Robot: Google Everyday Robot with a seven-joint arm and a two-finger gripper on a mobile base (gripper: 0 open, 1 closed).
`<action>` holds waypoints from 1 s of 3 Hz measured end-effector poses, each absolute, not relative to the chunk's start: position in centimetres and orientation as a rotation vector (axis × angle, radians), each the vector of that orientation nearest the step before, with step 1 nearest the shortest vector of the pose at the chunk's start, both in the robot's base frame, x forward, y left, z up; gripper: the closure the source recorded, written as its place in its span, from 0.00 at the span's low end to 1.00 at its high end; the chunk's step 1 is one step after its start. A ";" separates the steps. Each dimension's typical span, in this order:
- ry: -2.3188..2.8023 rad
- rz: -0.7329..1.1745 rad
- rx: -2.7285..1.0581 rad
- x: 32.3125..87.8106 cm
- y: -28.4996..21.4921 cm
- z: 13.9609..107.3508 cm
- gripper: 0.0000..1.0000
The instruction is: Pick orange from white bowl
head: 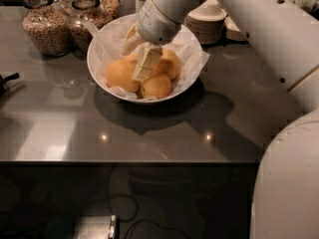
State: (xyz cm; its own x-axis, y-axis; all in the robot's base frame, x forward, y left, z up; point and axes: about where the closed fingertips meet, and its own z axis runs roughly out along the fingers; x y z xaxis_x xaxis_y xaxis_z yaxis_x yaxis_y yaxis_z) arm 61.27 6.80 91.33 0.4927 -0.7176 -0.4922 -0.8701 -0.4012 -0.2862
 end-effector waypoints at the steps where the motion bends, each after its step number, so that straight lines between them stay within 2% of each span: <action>1: 1.305 0.398 -2.233 61.3 6.8 91.3 0.36; 2: 1.305 0.398 -2.232 61.3 6.8 91.3 0.17; 3: 1.301 0.402 -2.231 61.3 7.0 91.2 0.18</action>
Offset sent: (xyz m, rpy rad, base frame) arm 0.0000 0.0000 0.0000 0.0000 0.0000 0.0000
